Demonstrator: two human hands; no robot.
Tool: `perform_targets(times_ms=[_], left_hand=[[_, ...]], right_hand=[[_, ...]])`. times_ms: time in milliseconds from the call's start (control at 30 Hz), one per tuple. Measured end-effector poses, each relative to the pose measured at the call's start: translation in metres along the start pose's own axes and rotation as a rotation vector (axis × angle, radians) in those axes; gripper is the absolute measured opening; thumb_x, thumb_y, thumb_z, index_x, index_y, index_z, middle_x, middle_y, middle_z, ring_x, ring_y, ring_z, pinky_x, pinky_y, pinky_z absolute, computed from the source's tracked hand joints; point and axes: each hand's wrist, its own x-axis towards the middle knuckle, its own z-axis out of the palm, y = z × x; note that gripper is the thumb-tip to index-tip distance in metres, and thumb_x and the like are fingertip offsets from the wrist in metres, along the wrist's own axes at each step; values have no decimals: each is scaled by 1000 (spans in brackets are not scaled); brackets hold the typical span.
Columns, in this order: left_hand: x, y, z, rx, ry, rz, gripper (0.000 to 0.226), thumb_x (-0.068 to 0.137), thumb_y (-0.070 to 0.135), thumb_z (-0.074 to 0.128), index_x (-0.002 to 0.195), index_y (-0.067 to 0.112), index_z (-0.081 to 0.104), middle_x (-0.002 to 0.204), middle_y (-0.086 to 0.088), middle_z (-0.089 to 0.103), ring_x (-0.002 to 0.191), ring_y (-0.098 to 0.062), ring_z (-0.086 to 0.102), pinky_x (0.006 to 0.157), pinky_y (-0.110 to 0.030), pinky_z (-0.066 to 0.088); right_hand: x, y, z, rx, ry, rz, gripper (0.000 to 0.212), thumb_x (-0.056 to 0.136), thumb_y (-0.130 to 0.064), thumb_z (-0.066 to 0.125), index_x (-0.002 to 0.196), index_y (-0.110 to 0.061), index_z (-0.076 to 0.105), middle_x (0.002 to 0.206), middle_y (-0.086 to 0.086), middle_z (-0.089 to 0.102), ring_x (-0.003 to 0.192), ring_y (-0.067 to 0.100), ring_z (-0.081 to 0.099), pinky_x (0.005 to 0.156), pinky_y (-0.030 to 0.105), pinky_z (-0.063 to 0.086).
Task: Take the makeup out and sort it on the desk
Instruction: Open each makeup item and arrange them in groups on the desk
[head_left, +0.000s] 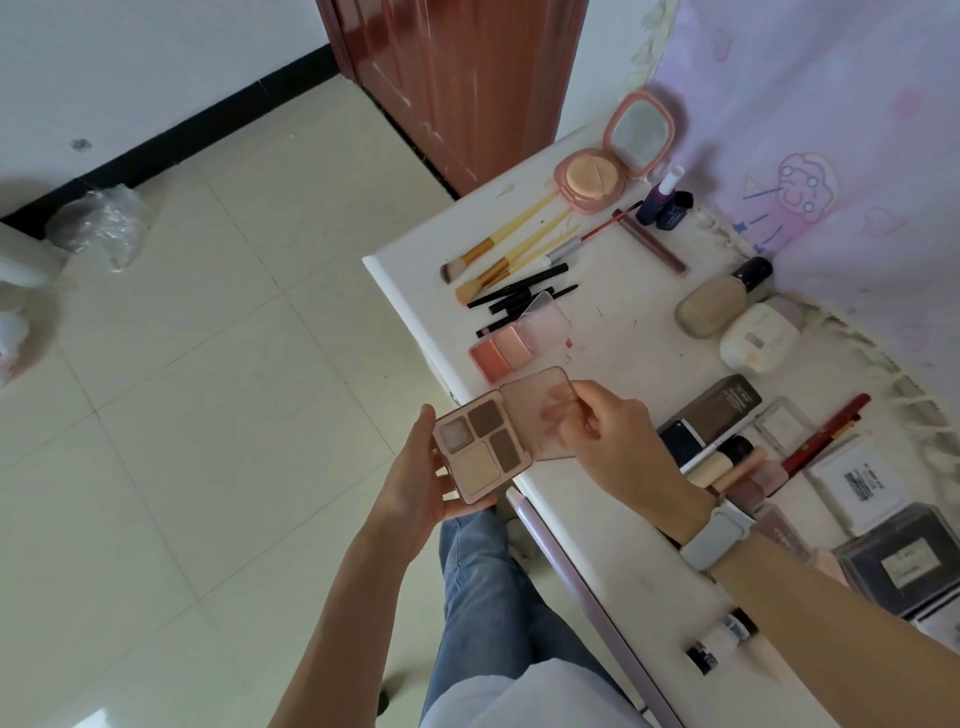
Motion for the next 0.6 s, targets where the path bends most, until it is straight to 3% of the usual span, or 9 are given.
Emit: perform_targets(times_ms=[67,133,200,267,367,433,533,600], left_hand=[[-1,-2,9,84,54,47,44,94,51,33,100,18,61,102,-13,62,88,-29,64,76,-47,55],[-1,-5,18,207,94,105,44,95,49,33,112,17,57,110,-10,59,100,-30,60,88,-50,50],[-2,-7,25,326,119,193,37,95,46,35,110,21,58,112,-7,59,107,-26,56,93,-49,47],[-2,-8,32,365,111,263,26,96,39,37,95,26,59,102,-5,60,98,-23,57,90,-46,50],[0,-11,38,410,115,290,19,95,34,43,99,25,59,104,-7,61,90,-22,59,86,-43,53],[3,-12,39,471,123,294,15,92,35,49,102,26,56,113,-9,57,93,-19,60,84,-41,54],[7,-19,38,712,171,350,48,84,36,61,127,21,45,118,-3,47,83,-6,56,73,-23,50],[7,-24,38,859,206,450,71,79,33,69,138,24,31,119,1,39,84,-5,50,76,-20,44]], right_hand=[[0,4,-5,3,43,29,19,90,-9,47,102,-4,61,70,16,66,60,19,64,63,29,55],[0,7,-11,-30,97,32,17,88,-6,49,97,-4,63,61,8,63,51,11,56,53,16,48],[2,10,-18,-55,120,52,17,88,-6,49,96,-6,64,61,4,63,51,12,57,53,20,48],[4,14,-23,-73,146,65,17,88,-5,49,95,-6,65,61,2,62,51,12,57,54,19,48],[7,17,-29,-107,170,48,17,86,-4,50,94,-4,65,60,6,62,51,9,56,54,13,45],[10,19,-31,-116,146,40,19,88,-8,48,97,-3,63,63,10,65,55,15,62,59,21,50],[16,18,-33,-133,137,-3,21,90,-12,46,99,-1,61,64,15,66,56,27,64,61,42,54],[21,16,-35,-160,177,-52,20,90,-10,48,99,1,62,62,16,66,55,30,64,60,44,53]])
